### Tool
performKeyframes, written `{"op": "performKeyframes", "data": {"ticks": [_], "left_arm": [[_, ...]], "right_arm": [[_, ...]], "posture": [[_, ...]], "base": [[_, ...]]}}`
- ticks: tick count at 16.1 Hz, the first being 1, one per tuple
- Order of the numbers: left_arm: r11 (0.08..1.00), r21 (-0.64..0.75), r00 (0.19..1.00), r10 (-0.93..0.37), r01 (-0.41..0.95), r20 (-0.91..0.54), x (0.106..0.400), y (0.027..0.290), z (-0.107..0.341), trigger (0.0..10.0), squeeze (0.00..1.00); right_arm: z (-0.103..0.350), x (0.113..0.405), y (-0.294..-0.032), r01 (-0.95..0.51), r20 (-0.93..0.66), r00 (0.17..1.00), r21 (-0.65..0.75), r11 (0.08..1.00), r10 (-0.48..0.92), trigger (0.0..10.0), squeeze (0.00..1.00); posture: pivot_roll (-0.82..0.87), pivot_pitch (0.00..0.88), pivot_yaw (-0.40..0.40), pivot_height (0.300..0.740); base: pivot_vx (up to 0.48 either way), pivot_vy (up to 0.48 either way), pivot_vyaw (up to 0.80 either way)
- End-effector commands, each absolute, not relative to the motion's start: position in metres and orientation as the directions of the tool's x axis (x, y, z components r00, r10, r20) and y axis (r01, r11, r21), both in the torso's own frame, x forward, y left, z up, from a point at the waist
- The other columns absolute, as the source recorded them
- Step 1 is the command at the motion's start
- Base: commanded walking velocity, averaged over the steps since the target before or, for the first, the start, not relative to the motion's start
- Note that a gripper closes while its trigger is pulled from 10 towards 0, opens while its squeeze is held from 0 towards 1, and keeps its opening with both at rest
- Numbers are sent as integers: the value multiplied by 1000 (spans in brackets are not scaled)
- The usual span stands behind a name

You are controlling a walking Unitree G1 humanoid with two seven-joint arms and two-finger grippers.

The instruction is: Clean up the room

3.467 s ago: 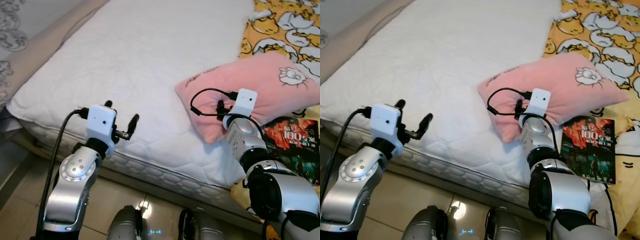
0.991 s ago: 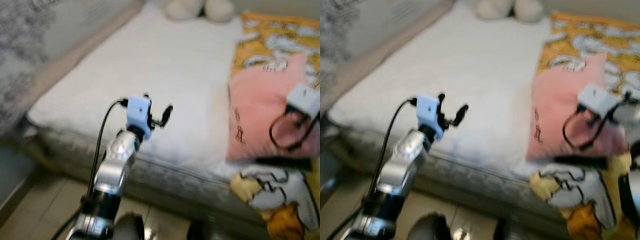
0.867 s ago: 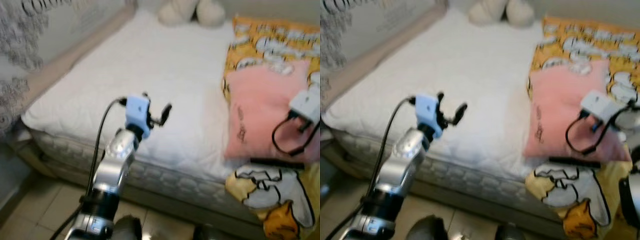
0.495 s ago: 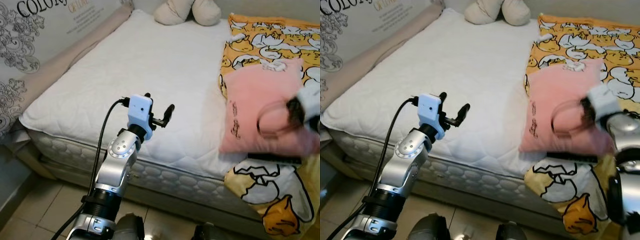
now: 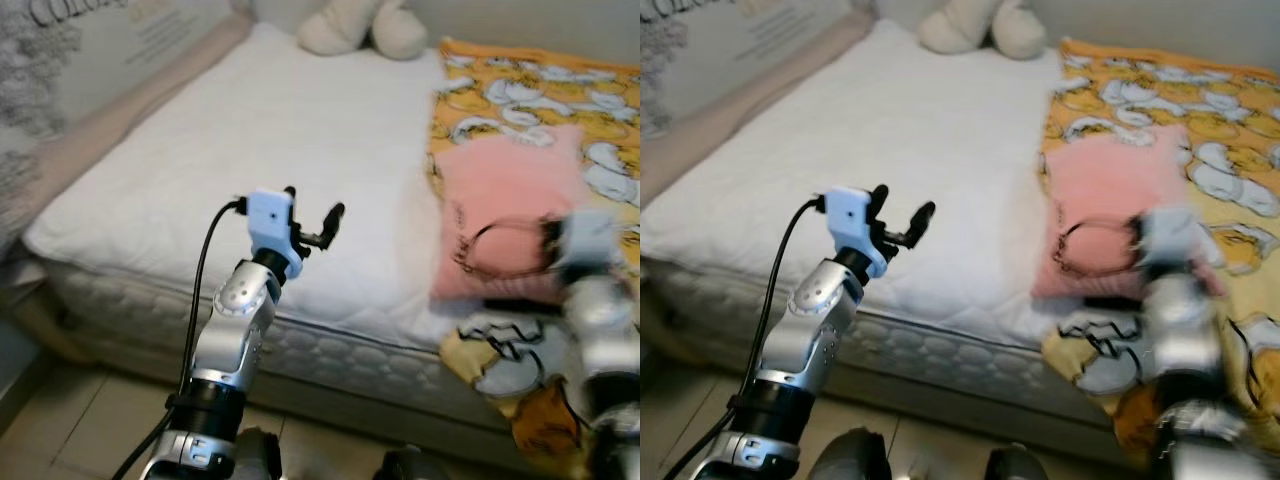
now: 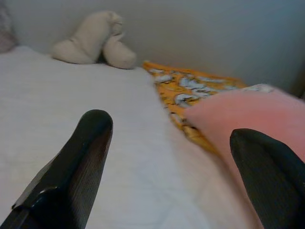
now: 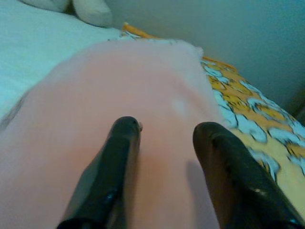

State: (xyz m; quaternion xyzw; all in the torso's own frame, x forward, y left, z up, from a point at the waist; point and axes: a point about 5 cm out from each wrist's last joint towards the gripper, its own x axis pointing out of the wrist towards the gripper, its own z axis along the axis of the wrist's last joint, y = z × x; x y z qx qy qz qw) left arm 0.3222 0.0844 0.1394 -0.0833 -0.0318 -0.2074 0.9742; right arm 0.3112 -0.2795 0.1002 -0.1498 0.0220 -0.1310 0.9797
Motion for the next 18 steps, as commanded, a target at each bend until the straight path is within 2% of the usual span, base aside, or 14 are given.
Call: {"op": "performKeyframes", "data": {"ticks": [1,2,4,7,9,10,12,18], "left_arm": [[924,-129,933,-357,360,48,326,95,131,10000,0],[945,-87,949,-315,315,14,329,105,124,10000,0],[961,-81,965,-263,264,18,330,121,121,10000,0],[970,-88,973,-221,226,58,331,126,124,10000,0],[972,-75,974,-220,224,59,334,124,125,10000,0],[969,-85,971,-228,234,65,335,121,125,10000,0],[965,-92,969,-239,245,70,335,118,125,10000,0],[957,-101,961,-268,273,67,337,109,122,10000,0]], "right_arm": [[105,304,-256,273,107,962,-268,924,-253,10000,1000],[97,292,-237,271,134,961,-260,927,-244,10000,1000],[96,277,-215,249,168,961,-170,953,-221,10000,1000],[103,276,-207,253,176,957,-116,960,-231,10000,1000],[105,285,-195,135,149,982,-123,983,-116,10000,1000],[109,289,-196,145,137,983,-137,980,-126,10000,0],[110,289,-202,174,129,979,-142,975,-156,10000,0],[116,289,-193,117,144,985,-179,977,-92,10000,0]], "posture": [[39,0,-26,700],[46,0,-25,700],[50,0,-25,700],[45,0,-20,700],[34,0,-17,700],[28,0,-16,700],[23,0,-12,700],[-7,0,0,700]], "base": [[0,0,0],[0,0,0],[0,0,0],[0,0,0],[131,-409,0],[300,-371,0],[302,-369,0],[317,-356,0]]}}
